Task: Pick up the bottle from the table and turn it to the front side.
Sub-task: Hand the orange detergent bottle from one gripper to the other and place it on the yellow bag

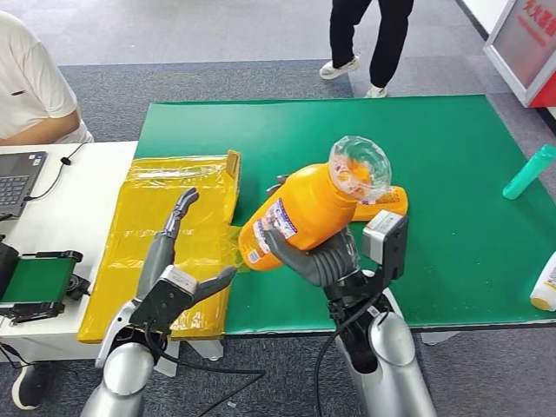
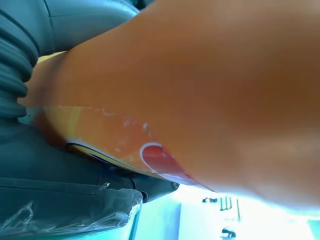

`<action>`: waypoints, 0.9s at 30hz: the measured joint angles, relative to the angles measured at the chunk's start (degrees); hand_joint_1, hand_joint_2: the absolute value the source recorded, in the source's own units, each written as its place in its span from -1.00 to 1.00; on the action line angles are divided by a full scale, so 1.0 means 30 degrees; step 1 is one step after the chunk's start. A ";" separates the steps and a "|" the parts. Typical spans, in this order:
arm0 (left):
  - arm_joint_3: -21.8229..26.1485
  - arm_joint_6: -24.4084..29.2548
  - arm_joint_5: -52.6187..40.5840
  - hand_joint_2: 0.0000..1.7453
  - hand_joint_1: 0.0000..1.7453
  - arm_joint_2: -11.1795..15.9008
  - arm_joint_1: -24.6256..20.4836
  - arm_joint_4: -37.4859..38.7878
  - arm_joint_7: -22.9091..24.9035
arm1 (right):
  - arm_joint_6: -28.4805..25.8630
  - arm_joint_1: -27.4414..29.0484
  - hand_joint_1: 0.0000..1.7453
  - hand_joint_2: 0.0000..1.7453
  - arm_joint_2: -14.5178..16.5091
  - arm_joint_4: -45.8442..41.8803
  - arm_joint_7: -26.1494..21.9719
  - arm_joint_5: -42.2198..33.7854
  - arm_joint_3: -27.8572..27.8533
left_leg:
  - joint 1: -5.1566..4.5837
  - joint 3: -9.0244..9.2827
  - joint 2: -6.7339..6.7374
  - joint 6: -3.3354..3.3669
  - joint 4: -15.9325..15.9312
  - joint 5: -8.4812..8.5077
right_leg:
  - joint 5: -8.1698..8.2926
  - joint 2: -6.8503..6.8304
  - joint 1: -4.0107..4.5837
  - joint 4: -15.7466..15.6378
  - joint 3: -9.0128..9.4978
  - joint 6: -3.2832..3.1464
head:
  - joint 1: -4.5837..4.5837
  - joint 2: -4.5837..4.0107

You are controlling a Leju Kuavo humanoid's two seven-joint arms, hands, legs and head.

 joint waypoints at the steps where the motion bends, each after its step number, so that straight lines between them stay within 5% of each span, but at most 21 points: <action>1: -0.0013 0.0017 -0.0030 1.00 -1.00 -0.0018 -0.0015 0.0122 -0.0058 | 0.0000 0.0137 1.00 1.00 -0.0029 -0.0102 -0.0091 -0.0128 0.0155 | 0.0000 -0.0001 0.0000 0.0000 0.0000 -0.0001 | 0.0000 0.0000 0.0000 0.0000 -0.0001 0.0000 | 0.0000 0.0000; 16: -0.2091 -0.2128 0.2646 1.00 -1.00 0.0004 -0.0197 0.1455 -0.0231 | -0.0279 0.0448 1.00 1.00 -0.0710 -0.0423 -0.0685 -0.0002 0.1486 | -0.0002 -0.0009 0.0000 0.0002 0.0000 0.0000 | 0.0005 0.0000 -0.0002 -0.0001 -0.0001 0.0002 | 0.0000 0.0000; 27: -0.3140 -0.1352 0.2472 1.00 -1.00 0.0281 -0.0746 0.1956 -0.0382 | -0.0113 0.0458 1.00 1.00 -0.1025 -0.0313 -0.0852 -0.1071 0.1923 | -0.0002 -0.0011 0.0000 0.0003 0.0000 -0.0001 | 0.0004 0.0000 -0.0002 -0.0001 -0.0001 0.0003 | 0.0002 0.0000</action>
